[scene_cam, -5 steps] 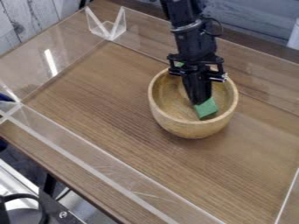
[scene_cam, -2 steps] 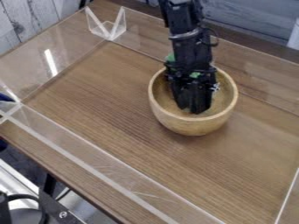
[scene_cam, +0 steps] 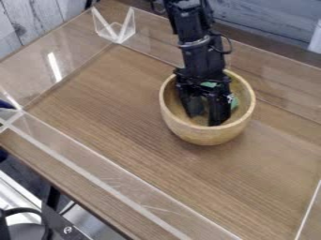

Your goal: Put the green block in the brown bowl

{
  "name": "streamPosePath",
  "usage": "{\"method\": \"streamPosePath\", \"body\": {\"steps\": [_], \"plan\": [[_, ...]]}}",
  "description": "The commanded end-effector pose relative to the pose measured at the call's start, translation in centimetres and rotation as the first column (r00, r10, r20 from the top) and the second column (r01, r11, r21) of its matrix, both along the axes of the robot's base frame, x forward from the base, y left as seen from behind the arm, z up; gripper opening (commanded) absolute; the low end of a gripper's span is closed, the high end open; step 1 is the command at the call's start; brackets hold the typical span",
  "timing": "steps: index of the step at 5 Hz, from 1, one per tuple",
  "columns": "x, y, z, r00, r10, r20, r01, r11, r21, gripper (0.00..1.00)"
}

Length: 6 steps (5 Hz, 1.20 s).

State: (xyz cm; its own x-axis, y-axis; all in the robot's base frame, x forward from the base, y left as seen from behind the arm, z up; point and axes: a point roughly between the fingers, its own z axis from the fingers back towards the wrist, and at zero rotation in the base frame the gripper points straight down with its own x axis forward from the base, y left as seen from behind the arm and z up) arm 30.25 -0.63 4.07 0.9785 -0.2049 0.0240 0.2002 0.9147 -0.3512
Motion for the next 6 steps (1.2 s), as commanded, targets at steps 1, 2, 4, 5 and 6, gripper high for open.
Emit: {"method": "streamPosePath", "body": {"steps": [1,2,4,5,6], "plan": [[0.1,0.4,3.0,0.995,0.016,0.099,-0.018,1.000,0.016,1.00],[-0.6,1.0,4.4,0.990,0.042,0.133,-0.045,0.999,0.023,1.00],[-1.2,3.0,8.5,0.971,0.111,0.213,-0.131,0.988,0.078,1.00],[-0.7,4.9,10.0,0.958,0.111,0.265,-0.134,0.989,0.069,1.00],[-0.4,8.3,11.4,0.942,0.116,0.316,-0.150,0.985,0.083,1.00]]}}
